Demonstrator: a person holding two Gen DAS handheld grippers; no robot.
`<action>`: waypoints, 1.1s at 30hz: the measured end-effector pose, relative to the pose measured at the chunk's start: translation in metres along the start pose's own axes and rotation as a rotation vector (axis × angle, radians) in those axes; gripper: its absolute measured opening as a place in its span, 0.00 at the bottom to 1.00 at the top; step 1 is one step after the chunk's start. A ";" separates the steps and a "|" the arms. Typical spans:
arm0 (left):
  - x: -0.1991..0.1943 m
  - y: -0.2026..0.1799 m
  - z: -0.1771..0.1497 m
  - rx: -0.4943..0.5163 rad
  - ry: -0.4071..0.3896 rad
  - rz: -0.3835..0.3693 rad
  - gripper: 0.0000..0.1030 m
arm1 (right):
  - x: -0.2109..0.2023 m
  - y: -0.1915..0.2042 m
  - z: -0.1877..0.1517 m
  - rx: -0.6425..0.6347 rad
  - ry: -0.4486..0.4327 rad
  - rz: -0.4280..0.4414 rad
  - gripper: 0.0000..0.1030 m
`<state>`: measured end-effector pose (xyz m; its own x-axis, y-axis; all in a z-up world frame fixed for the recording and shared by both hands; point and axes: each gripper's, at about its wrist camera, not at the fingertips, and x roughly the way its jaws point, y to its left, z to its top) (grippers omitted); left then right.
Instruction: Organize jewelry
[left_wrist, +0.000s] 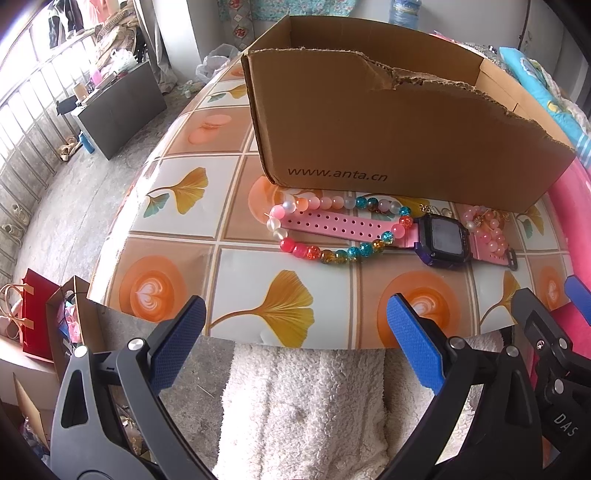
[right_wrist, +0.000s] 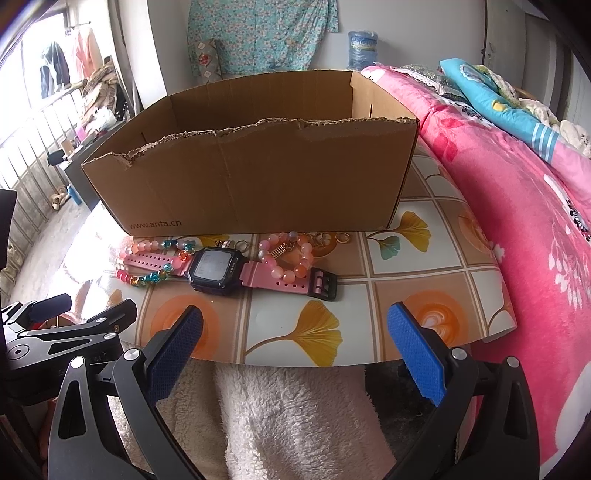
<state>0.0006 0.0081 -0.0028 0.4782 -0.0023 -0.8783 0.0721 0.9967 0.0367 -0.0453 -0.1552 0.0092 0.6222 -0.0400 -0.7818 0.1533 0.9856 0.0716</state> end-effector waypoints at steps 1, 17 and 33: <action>0.000 0.000 0.000 0.000 -0.001 -0.001 0.92 | 0.000 0.000 0.000 0.000 0.000 0.000 0.95; 0.000 0.002 0.000 0.002 0.001 0.000 0.92 | -0.001 0.000 0.000 0.002 0.004 0.013 0.95; -0.007 0.020 0.010 0.016 0.001 -0.034 0.92 | -0.010 -0.003 0.017 0.036 -0.037 0.021 0.95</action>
<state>0.0071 0.0277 0.0091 0.4746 -0.0357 -0.8795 0.1023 0.9946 0.0148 -0.0392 -0.1609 0.0272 0.6535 -0.0259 -0.7564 0.1671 0.9797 0.1108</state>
